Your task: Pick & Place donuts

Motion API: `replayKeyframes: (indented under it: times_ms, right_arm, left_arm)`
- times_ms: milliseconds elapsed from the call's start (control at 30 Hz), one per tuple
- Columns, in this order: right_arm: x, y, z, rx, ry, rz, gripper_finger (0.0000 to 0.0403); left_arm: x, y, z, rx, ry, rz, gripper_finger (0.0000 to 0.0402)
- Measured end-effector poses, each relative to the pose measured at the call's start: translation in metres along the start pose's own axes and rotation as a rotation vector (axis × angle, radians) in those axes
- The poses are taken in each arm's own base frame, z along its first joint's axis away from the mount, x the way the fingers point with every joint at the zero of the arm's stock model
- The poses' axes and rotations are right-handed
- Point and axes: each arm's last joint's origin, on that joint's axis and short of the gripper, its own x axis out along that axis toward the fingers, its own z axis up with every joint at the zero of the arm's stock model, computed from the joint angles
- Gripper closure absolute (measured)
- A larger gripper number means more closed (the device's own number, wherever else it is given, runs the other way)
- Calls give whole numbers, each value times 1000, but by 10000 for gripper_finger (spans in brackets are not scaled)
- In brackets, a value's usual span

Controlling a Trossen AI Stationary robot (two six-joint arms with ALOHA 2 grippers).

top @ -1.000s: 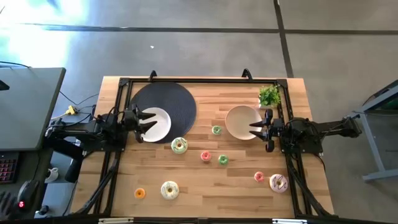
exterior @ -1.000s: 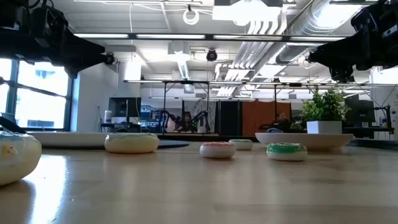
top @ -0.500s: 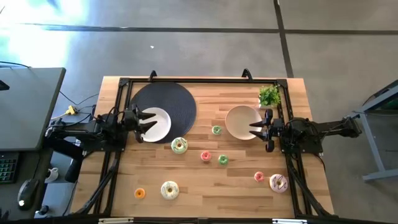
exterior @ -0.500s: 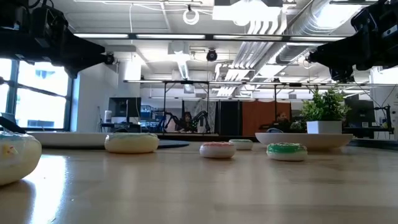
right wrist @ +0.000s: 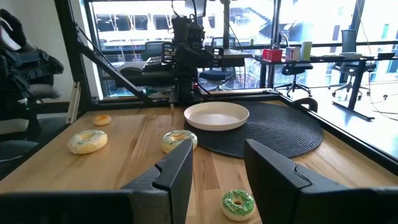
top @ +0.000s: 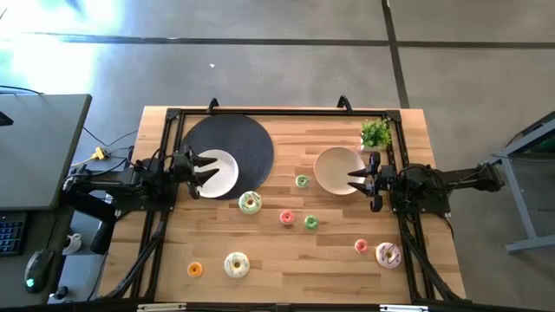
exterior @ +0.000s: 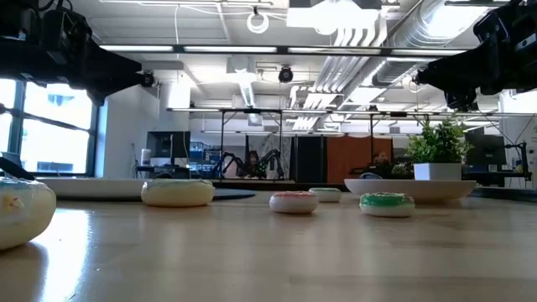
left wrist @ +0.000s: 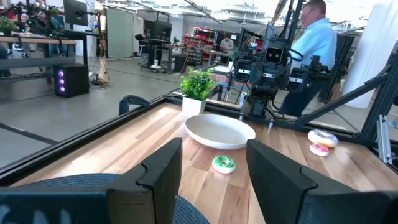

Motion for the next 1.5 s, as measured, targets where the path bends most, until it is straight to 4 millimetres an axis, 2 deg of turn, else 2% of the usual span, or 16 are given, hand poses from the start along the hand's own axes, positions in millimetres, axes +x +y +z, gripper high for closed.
replayKeyframes:
  times_ms: [1300,1500]
  right_arm:
    - [0,0,0,0,0,0,263]
    - [0,0,0,0,0,0,263]
  left_arm:
    - [0,0,0,5,-1,1,224]
    - [0,-1,6,-19,-44,-5,224]
